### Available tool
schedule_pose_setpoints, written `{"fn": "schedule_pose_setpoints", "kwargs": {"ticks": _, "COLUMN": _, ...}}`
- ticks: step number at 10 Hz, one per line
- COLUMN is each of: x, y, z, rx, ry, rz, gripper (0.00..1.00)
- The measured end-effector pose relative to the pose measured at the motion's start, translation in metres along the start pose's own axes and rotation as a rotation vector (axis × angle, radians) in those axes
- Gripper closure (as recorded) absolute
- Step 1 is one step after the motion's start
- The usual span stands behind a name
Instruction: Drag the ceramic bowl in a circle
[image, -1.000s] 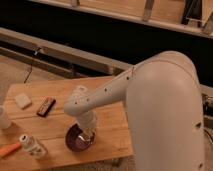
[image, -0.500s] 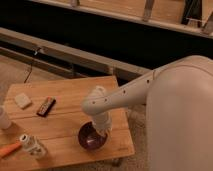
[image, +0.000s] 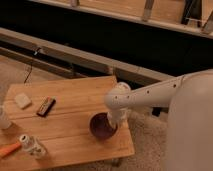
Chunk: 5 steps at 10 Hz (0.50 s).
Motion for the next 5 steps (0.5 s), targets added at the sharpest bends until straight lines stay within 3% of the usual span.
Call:
{"fn": "schedule_pose_setpoints", "kwargs": {"ticks": 1, "x": -0.023, "y": 0.006, "z": -0.001, "rx": -0.011, "ry": -0.027, "rz": 0.004, "gripper": 0.83}}
{"fn": "schedule_pose_setpoints", "kwargs": {"ticks": 5, "x": -0.07, "y": 0.042, "z": 0.004, "rx": -0.004, "ry": -0.061, "rz": -0.023, "gripper": 0.83}}
